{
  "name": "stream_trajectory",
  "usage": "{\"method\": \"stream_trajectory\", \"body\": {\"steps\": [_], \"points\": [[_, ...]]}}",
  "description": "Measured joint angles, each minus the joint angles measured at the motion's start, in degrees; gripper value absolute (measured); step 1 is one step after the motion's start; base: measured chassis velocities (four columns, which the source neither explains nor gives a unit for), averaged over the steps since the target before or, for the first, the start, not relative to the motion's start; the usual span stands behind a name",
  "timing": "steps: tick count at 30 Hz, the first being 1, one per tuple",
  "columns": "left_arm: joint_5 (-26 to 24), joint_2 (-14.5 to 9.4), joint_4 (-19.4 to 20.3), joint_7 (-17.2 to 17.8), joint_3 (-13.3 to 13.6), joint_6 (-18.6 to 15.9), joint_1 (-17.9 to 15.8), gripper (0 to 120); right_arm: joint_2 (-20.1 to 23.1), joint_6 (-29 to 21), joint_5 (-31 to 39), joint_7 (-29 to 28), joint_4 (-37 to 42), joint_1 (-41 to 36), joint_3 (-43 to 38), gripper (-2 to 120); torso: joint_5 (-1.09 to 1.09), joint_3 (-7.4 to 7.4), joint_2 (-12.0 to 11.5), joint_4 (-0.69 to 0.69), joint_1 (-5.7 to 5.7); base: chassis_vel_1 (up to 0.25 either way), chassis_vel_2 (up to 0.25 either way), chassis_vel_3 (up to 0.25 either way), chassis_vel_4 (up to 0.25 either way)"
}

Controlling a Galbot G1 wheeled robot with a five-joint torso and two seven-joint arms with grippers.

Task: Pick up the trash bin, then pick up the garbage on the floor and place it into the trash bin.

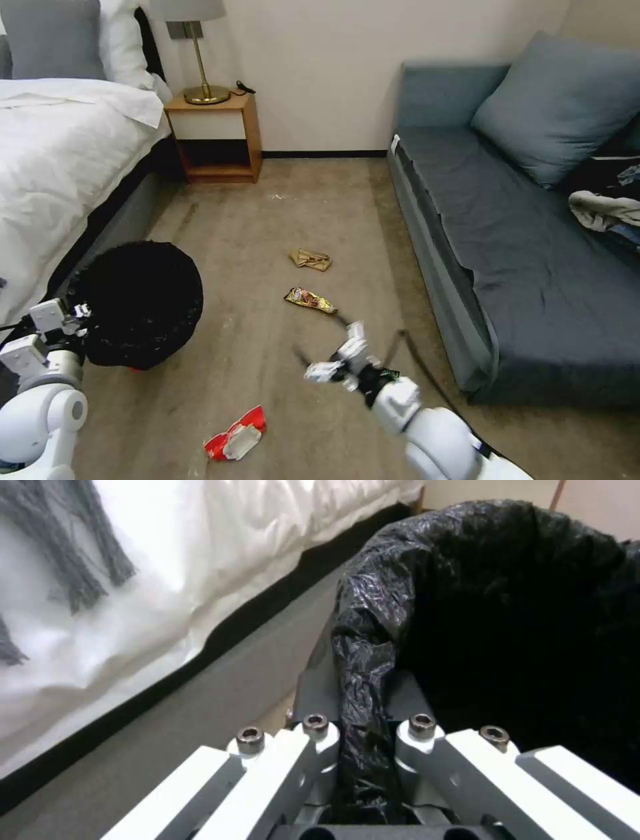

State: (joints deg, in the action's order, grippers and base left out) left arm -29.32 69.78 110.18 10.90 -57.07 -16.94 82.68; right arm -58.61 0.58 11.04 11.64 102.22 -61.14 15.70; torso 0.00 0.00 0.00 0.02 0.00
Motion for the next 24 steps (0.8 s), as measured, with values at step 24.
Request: {"method": "stream_trajectory", "body": {"steps": [24], "points": [[0.3,1.7,-0.1,-0.1,-1.5,0.2,-0.3,6,-8.8,3.9,-13.3,12.8,-30.5,25.2,25.9,100,-0.01,0.01,0.0,-0.02,0.0,0.0,0.0,0.0,0.0]]}}
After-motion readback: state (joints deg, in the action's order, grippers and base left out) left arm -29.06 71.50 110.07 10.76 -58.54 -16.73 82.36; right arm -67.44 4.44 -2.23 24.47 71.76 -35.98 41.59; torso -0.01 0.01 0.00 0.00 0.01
